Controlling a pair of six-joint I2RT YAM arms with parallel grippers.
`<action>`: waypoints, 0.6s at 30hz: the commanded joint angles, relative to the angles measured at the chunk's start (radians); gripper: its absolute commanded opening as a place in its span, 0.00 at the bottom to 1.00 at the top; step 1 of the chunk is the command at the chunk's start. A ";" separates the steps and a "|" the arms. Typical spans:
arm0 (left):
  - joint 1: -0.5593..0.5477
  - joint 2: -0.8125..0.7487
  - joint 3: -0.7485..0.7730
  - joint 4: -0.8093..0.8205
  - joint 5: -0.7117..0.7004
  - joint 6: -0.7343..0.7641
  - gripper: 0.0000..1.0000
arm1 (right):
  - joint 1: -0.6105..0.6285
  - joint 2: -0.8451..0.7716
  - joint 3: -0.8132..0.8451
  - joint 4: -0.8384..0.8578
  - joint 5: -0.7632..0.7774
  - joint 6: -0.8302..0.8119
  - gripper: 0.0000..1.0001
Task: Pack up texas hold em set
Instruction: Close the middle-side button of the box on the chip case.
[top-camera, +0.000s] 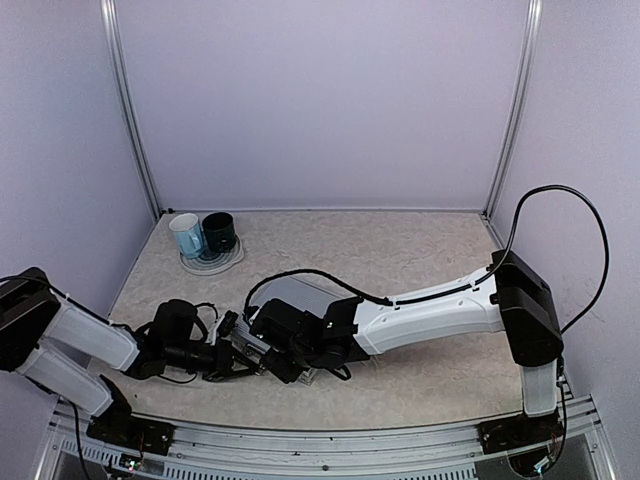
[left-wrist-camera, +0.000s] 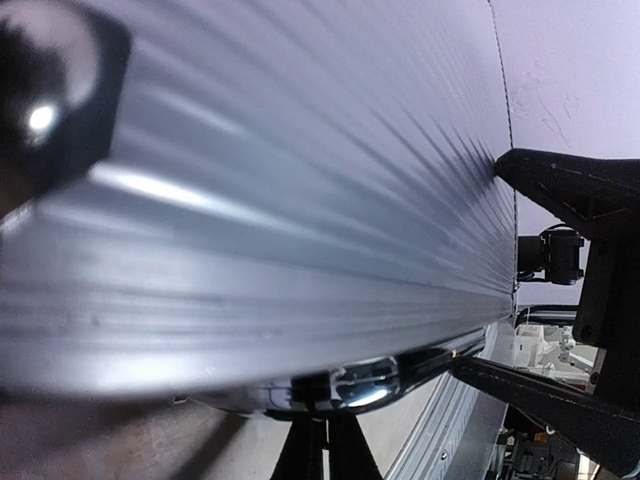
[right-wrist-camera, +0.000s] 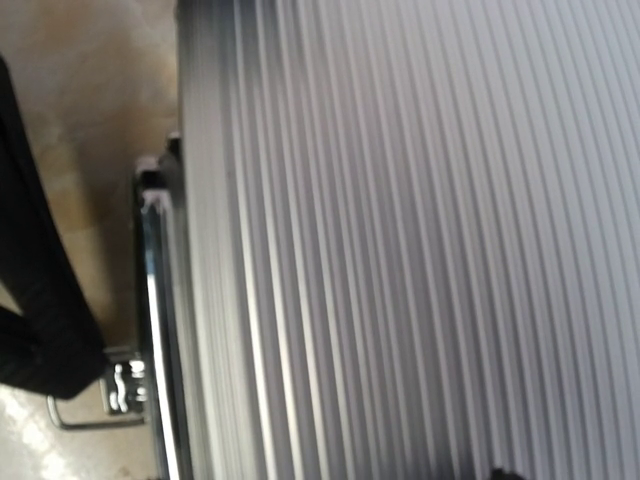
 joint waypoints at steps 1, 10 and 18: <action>-0.012 -0.070 0.069 0.070 0.074 0.006 0.00 | -0.025 0.033 -0.039 -0.077 -0.035 0.032 0.70; -0.013 -0.074 0.111 0.038 0.025 0.028 0.07 | -0.026 0.034 -0.036 -0.076 -0.036 0.030 0.70; -0.017 -0.059 0.131 0.045 0.004 0.035 0.15 | -0.027 0.041 -0.022 -0.080 -0.037 0.022 0.70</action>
